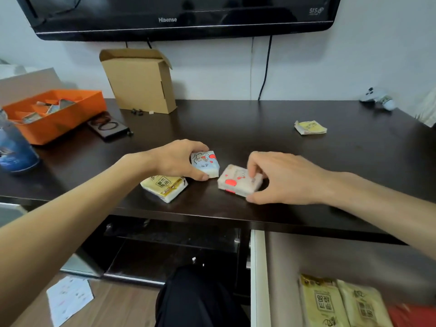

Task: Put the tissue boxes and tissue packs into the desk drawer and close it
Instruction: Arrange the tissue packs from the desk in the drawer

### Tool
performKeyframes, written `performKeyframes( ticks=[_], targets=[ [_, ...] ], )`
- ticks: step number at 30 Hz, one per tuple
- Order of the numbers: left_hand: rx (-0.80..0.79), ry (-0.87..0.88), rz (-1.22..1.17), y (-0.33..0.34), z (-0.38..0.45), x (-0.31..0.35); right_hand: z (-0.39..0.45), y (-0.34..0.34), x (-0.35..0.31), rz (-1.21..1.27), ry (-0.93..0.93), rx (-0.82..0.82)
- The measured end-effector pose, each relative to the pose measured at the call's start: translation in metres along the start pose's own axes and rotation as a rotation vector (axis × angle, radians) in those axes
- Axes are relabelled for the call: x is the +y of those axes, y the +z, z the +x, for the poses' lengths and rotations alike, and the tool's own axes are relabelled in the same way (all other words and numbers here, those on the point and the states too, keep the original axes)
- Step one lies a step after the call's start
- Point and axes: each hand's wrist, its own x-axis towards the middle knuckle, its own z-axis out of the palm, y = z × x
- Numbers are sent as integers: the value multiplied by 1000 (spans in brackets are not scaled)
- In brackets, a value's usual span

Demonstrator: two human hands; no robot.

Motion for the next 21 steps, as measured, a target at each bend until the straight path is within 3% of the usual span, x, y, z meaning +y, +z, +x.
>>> performKeyframes(
  ticks=[4,8,14,16,19,21],
  targets=[
    [41,45,13,8,4,16,-21,-8,26,-145,117,-23],
    [28,78,27,14,4,33,-27,-14,41,-19,77,173],
    [26,79,9,19,-4,41,-20,-12,41,274,72,-123],
    [19,74,2,21,-9,41,-21,-8,39,121,101,-76],
    [16,71,14,24,-14,41,-23,-4,34,-301,219,20],
    [15,68,11,25,-16,42,-25,-1,34,-368,194,57]
  ],
)
